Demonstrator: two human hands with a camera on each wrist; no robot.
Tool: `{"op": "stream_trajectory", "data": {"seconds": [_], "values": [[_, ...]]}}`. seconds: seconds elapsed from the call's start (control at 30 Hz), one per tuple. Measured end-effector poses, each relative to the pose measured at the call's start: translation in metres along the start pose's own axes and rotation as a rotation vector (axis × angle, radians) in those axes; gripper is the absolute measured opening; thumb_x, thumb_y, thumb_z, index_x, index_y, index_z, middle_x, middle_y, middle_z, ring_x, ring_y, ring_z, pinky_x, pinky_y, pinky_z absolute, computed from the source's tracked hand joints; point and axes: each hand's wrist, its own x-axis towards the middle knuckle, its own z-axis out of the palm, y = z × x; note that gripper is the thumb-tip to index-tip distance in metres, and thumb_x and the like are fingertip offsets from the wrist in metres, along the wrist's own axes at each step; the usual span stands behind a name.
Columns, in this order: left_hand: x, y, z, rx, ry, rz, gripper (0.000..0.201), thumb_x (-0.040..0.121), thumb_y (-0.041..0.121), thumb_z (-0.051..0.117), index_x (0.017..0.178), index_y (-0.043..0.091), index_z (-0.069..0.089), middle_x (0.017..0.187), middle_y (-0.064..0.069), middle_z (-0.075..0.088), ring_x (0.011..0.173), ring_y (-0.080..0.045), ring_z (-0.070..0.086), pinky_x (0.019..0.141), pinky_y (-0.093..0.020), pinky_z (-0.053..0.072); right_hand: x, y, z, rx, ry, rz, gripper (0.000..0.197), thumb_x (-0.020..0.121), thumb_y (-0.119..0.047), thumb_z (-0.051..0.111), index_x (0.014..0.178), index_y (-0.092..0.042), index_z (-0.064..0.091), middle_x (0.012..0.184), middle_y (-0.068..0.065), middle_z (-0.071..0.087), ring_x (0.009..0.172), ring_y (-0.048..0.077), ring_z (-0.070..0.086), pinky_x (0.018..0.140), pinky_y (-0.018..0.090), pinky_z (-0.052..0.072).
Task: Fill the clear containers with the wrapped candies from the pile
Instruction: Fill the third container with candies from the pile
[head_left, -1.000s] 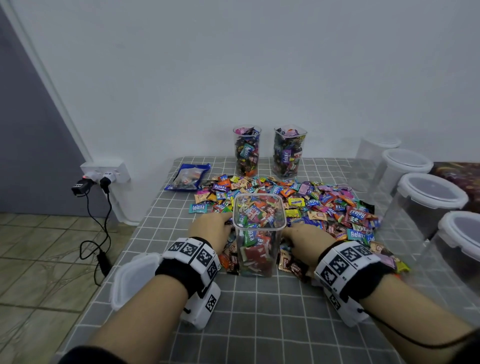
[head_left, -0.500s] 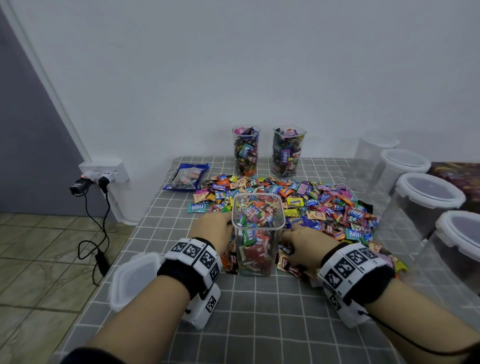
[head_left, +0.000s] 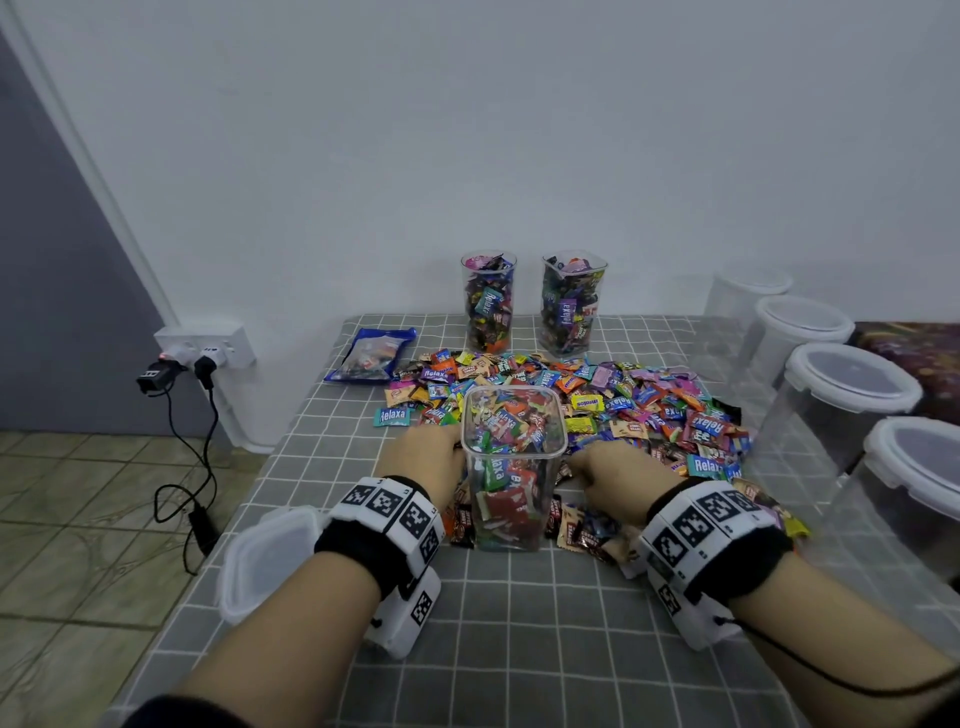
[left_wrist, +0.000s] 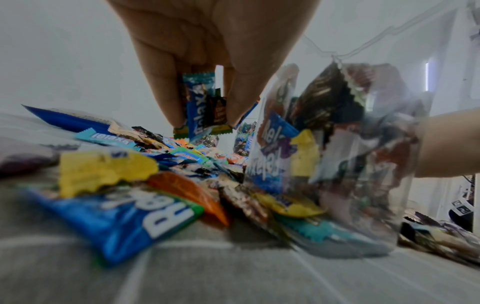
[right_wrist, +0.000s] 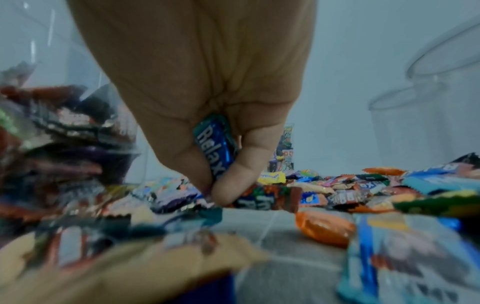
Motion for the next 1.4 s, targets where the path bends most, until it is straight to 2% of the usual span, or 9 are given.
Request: {"op": "stream_trajectory", "data": {"seconds": [0.1, 0.23, 0.37, 0.47, 0.73, 0.87, 1.03, 1.23, 1.4], "values": [[-0.001, 0.0, 0.0, -0.004, 0.005, 0.002, 0.033, 0.098, 0.022, 0.039, 0.125, 0.025, 0.058, 0.112, -0.01, 0.063, 0.102, -0.029, 0.059, 0.079, -0.032, 0.047, -0.007, 0.005, -0.008, 0.086, 0.059, 0.036, 0.03, 0.085, 0.001, 0.044, 0.065, -0.021, 0.039, 0.081, 0.002, 0.052, 0.084, 0.023, 0.053, 0.071, 0.03, 0.045], [-0.003, 0.002, -0.002, -0.03, 0.023, -0.017, 0.029, 0.098, 0.022, 0.04, 0.119, 0.018, 0.06, 0.111, -0.011, 0.064, 0.101, -0.029, 0.059, 0.078, -0.032, 0.045, -0.02, 0.006, -0.029, 0.16, 0.179, 0.015, 0.021, 0.087, -0.003, 0.048, 0.073, -0.018, 0.047, 0.087, 0.001, 0.052, 0.085, 0.02, 0.051, 0.072, 0.028, 0.041], [-0.002, 0.001, -0.001, -0.024, 0.02, 0.008, 0.031, 0.098, 0.025, 0.039, 0.122, 0.025, 0.06, 0.111, -0.008, 0.064, 0.101, -0.027, 0.059, 0.079, -0.032, 0.046, -0.03, 0.0, -0.056, 0.24, 0.338, -0.044, 0.019, 0.085, -0.003, 0.05, 0.072, -0.016, 0.048, 0.083, 0.002, 0.053, 0.079, 0.019, 0.049, 0.063, 0.026, 0.033], [-0.002, 0.002, 0.0, -0.041, 0.043, -0.026, 0.026, 0.098, 0.022, 0.04, 0.109, 0.015, 0.062, 0.108, -0.01, 0.065, 0.1, -0.029, 0.059, 0.077, -0.031, 0.045, -0.036, -0.008, -0.073, 0.291, 0.458, -0.09, 0.014, 0.085, -0.004, 0.05, 0.077, -0.015, 0.052, 0.085, 0.002, 0.055, 0.079, 0.019, 0.049, 0.057, 0.02, 0.031], [0.002, -0.002, 0.005, -0.015, 0.043, 0.001, 0.032, 0.095, 0.018, 0.041, 0.12, 0.023, 0.061, 0.107, -0.008, 0.065, 0.1, -0.027, 0.059, 0.079, -0.031, 0.047, -0.047, -0.051, -0.093, 0.375, 0.725, -0.348, 0.012, 0.082, -0.001, 0.053, 0.078, -0.013, 0.054, 0.086, 0.001, 0.053, 0.079, 0.018, 0.048, 0.068, 0.027, 0.034], [0.002, -0.004, 0.004, -0.125, 0.085, -0.034, 0.025, 0.098, 0.024, 0.042, 0.107, 0.016, 0.064, 0.099, -0.009, 0.066, 0.094, -0.029, 0.059, 0.072, -0.033, 0.044, -0.042, -0.071, -0.084, 0.395, 0.699, -0.447, 0.01, 0.079, 0.001, 0.054, 0.08, -0.008, 0.057, 0.085, 0.004, 0.054, 0.078, 0.021, 0.05, 0.07, 0.032, 0.038], [0.0, -0.009, 0.004, -0.2, 0.127, 0.011, 0.02, 0.097, 0.025, 0.044, 0.085, 0.019, 0.058, 0.08, -0.007, 0.061, 0.077, -0.027, 0.055, 0.061, -0.03, 0.035, -0.033, -0.077, -0.069, 0.414, 0.616, -0.437, 0.008, 0.081, 0.0, 0.052, 0.081, -0.008, 0.055, 0.087, 0.004, 0.053, 0.081, 0.02, 0.049, 0.071, 0.03, 0.037], [0.002, -0.011, 0.007, -0.209, 0.132, 0.019, 0.016, 0.095, 0.027, 0.047, 0.091, 0.024, 0.062, 0.084, -0.007, 0.066, 0.079, -0.028, 0.059, 0.067, -0.036, 0.047, -0.03, -0.073, -0.063, 0.396, 0.598, -0.387, 0.008, 0.085, -0.01, 0.057, 0.091, -0.007, 0.061, 0.092, 0.003, 0.054, 0.084, 0.019, 0.049, 0.073, 0.03, 0.037], [0.003, -0.014, 0.01, -0.227, 0.141, 0.015, 0.02, 0.095, 0.028, 0.047, 0.101, 0.025, 0.066, 0.088, -0.006, 0.068, 0.081, -0.026, 0.06, 0.072, -0.038, 0.05, -0.033, -0.066, -0.051, 0.348, 0.744, -0.323, 0.015, 0.087, -0.024, 0.058, 0.095, -0.013, 0.064, 0.101, 0.0, 0.059, 0.091, 0.019, 0.053, 0.075, 0.034, 0.044]]}}
